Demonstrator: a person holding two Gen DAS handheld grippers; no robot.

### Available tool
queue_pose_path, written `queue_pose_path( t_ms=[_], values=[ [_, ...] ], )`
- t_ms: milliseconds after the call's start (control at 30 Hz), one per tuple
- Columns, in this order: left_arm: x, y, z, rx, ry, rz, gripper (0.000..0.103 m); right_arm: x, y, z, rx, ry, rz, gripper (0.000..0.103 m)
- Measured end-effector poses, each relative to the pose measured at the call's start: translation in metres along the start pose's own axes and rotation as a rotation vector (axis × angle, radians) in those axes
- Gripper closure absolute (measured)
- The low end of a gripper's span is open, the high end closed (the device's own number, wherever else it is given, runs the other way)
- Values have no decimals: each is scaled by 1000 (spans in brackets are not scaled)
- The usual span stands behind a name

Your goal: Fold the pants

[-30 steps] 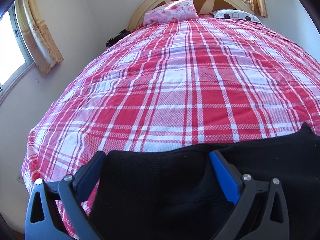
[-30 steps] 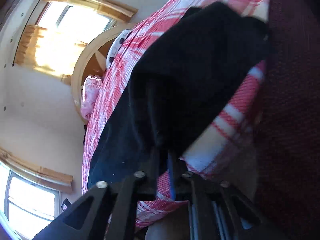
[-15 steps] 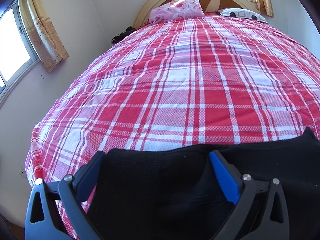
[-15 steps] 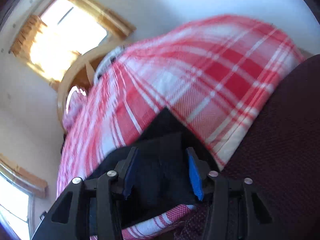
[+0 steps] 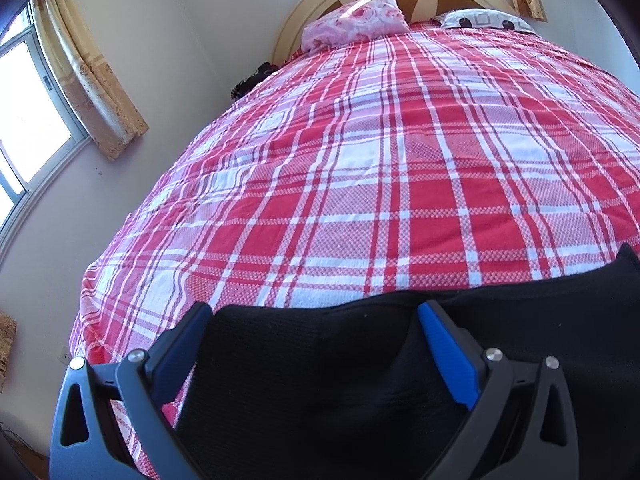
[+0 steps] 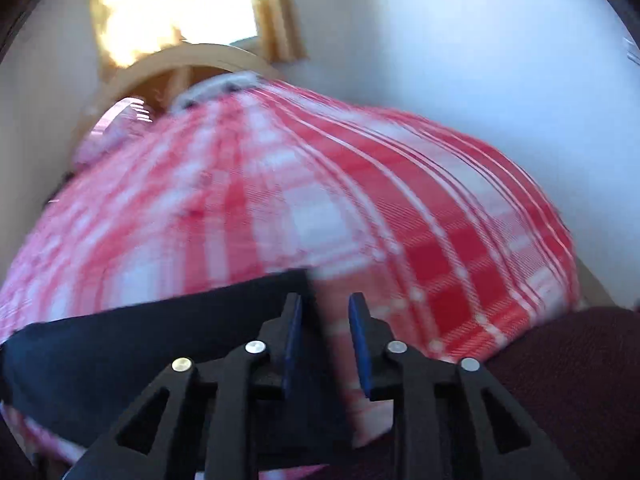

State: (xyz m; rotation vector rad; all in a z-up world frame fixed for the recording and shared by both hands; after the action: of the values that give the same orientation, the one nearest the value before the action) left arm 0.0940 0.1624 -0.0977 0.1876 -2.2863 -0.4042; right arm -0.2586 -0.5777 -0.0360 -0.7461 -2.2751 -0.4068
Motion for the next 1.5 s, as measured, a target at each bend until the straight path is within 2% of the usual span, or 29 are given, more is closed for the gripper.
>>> queue_pose_path(
  t_ms=[33,67,100,167,200,300,367,433,500,533,567,600,633,667,733,800,933,1000,1100,1133,1167,1200,1233,1267,1300,1433,1500],
  values=[
    [1,0,-1,-2,-1,-1,0,-4,-14,0,-61,9,13,76],
    [2,0,-1,0,-1,-3,0,0,-28,0,-150,-2,-21,73],
    [5,1,-3,9,-3,-5,0,6,-39,2,-260,-22,-102,63],
    [17,0,-7,25,-39,-13,0,18,-49,10,-390,-39,-221,47],
    [23,-2,-10,27,-64,-24,0,21,-49,15,-406,-38,-243,46],
    [47,-15,-20,18,-142,-10,0,18,-35,32,-362,0,-224,46],
    [64,-27,-27,16,-182,36,0,4,-22,50,-335,55,-216,46],
    [81,-36,-35,11,-220,76,0,-3,-7,51,-296,40,-237,46],
    [96,-46,-41,6,-253,140,0,-6,12,54,-269,89,-300,46],
    [100,-50,-42,1,-260,164,0,-6,18,56,-228,95,-275,46],
    [104,-54,-44,-5,-264,181,0,-9,25,57,-179,111,-243,54],
    [106,-57,-45,-10,-265,189,0,-12,28,56,-151,124,-202,76],
    [106,-58,-45,-12,-264,193,0,-13,26,56,-161,136,-184,83],
    [106,-57,-45,-11,-264,196,0,-9,24,53,-214,137,-205,84],
    [106,-54,-44,5,-261,200,0,6,34,43,-186,93,-166,85],
    [101,-45,-43,32,-244,200,0,28,71,31,-46,35,-142,86],
    [97,-29,-34,92,-223,211,0,66,181,25,231,7,-241,86],
    [94,-22,-29,109,-214,206,0,74,246,39,380,8,-303,86],
    [88,-13,-21,123,-198,205,0,69,326,82,537,55,-380,85],
    [85,-10,-19,126,-192,202,0,65,344,96,564,64,-398,82],
    [83,-6,-16,130,-186,198,0,58,363,111,577,82,-425,71],
    [81,-2,-13,136,-180,197,0,46,381,131,568,128,-470,47],
    [78,1,-11,141,-173,199,0,41,389,142,553,144,-502,32],
    [77,3,-10,143,-168,202,0,48,397,152,531,96,-539,12],
    [74,5,-7,146,-160,204,0,57,404,155,505,44,-594,12],
    [72,7,-5,146,-166,217,0,79,407,151,378,57,-765,12],
    [72,5,-5,147,-172,236,0,97,399,135,329,-3,-824,12]
  ],
)
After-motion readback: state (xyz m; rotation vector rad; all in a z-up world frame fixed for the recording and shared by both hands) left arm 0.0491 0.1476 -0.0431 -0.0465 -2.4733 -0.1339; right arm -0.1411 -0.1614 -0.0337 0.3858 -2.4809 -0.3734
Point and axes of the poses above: each gripper's, at about its wrist camera, not at the fingertips, and x roughly against the way its jaws point, y to its left, z to its underside, the point moved 6 cm from there along -x, roughly the way its jaws point
